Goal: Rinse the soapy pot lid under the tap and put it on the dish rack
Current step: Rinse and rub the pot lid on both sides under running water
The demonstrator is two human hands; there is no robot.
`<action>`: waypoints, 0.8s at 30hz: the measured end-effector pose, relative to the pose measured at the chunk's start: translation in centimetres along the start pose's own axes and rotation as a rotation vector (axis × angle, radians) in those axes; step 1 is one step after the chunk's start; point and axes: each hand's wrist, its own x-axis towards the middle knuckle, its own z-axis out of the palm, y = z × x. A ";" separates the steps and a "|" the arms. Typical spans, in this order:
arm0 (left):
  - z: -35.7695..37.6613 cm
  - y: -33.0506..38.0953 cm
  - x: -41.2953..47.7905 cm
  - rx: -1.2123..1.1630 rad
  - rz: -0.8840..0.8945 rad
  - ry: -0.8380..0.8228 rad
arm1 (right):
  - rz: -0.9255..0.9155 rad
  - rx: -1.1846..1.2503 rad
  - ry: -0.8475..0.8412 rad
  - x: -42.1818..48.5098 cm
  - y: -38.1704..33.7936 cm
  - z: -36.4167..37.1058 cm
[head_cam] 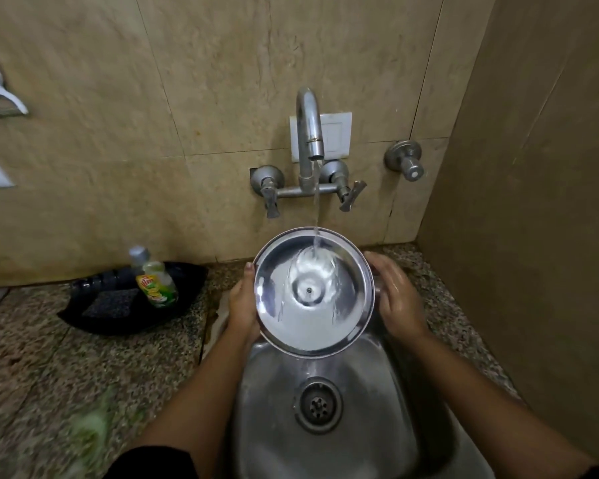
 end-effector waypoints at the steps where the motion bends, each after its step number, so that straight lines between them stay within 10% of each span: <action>1: 0.4 -0.1 0.0 0.017 -0.013 0.017 | -0.041 -0.078 -0.012 -0.1 0.1 -0.4; 10: 1.6 -1.3 0.7 0.197 -0.564 -0.195 | -0.519 -0.293 -0.189 4.0 -0.9 -3.6; 15: 0.0 -1.4 0.2 -0.124 -0.452 -0.450 | 0.144 0.254 -0.505 6.1 -2.6 -3.8; 24: 0.2 0.1 0.2 -0.258 -0.315 -0.280 | 0.663 0.706 0.014 4.8 -1.9 0.8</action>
